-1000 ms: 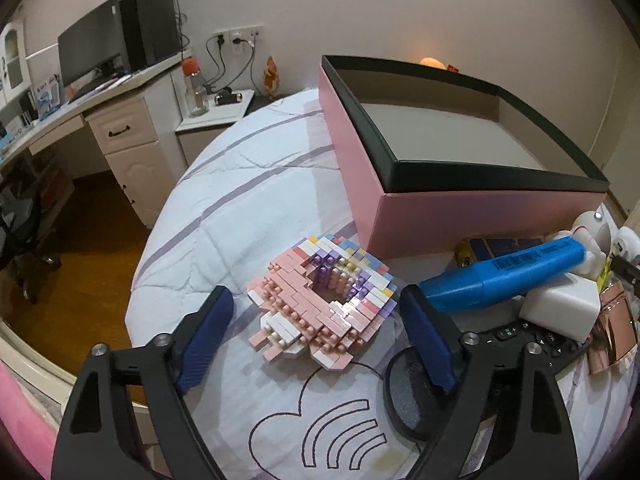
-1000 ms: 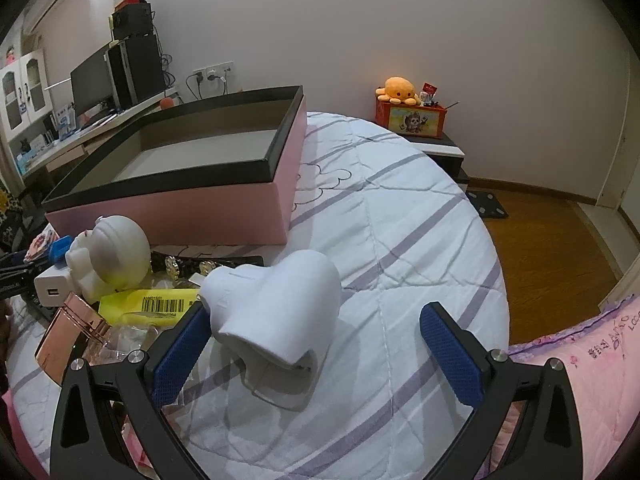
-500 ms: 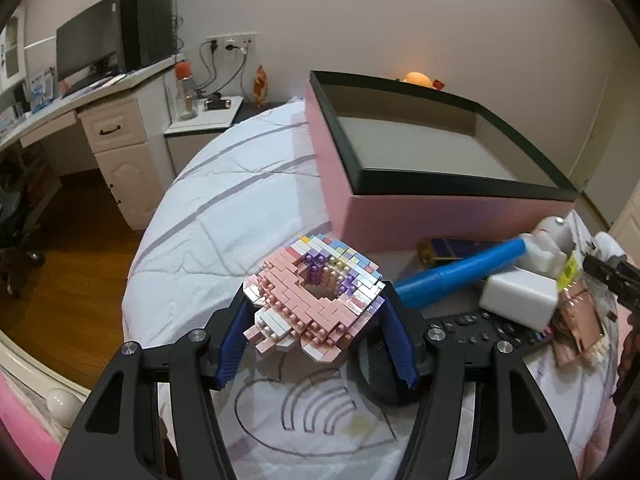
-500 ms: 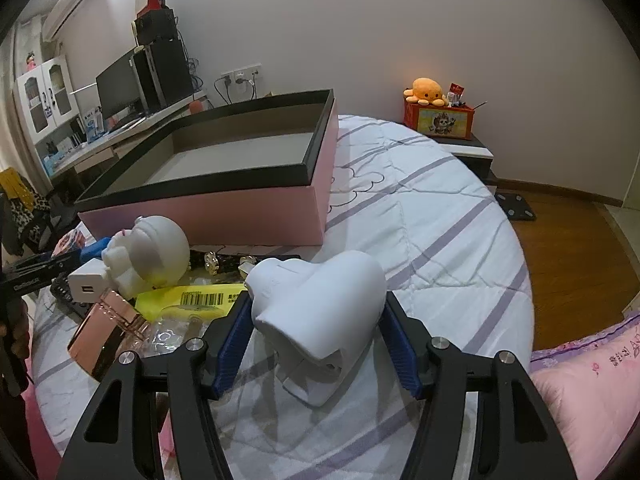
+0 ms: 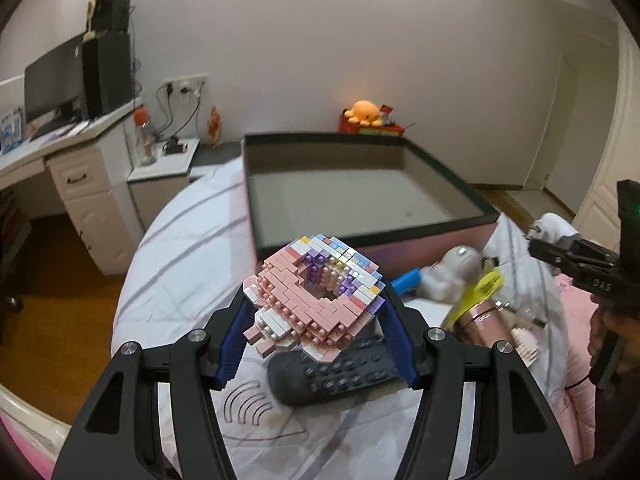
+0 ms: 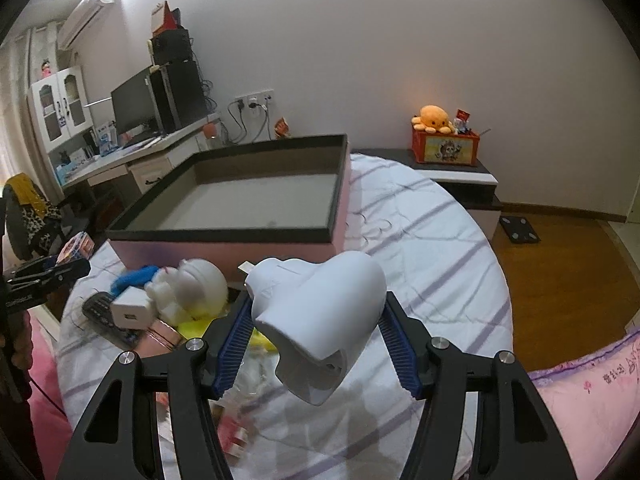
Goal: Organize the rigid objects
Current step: 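Lower the block figure into the pink box with the left tool while the right tool places the plug adapter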
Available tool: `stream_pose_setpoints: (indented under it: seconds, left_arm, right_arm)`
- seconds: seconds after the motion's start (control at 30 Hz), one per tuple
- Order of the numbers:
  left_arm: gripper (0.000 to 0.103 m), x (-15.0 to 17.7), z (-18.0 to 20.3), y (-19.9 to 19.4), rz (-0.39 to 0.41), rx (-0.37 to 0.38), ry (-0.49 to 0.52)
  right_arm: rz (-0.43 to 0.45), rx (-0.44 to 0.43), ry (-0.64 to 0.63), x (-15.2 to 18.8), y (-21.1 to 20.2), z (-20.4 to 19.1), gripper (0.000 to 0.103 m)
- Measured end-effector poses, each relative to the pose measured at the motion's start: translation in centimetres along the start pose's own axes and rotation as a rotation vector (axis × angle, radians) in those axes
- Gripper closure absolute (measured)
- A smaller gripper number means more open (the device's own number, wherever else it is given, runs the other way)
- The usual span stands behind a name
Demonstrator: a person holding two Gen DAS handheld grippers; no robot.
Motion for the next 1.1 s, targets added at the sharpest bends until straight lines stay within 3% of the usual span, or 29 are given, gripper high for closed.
stream_pose_setpoints:
  seconds: [0.3,0.57,0.83,1.1]
  left_arm:
    - [0.041,-5.2,1.8,0.8,0.054,0.031,0.037]
    - [0.041,-9.7,2.7,5.7,0.039,0.071,0.046]
    - [0.041,-8.9,1.1,12.2,-0.081,0.033,0.012]
    - [0.040,-7.9,0.8,13.7,-0.116,0.032,0.014]
  right_arm:
    - [0.027,-0.065,-0.085,-3.7,0.6,-3.4,0.040]
    - [0.001,-0.069,-0.150,-7.2,5.2,-5.6,0.039]
    - [-0.093,-0.055,-0.170,-8.1,11.4,-6.7,0.039]
    - [-0.155,-0.041,-0.207,-7.3,14.2,-7.5,0.039]
Point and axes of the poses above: each gripper's, at about its wrist camera, not at the fingertips, and y roughly the way its jaws point, z to its right, x to its underside, the point moved 8 cm from there along y, roughly the way its jaws point, and after that the axes turned 7 degrees about y, right-handed, at the moved point
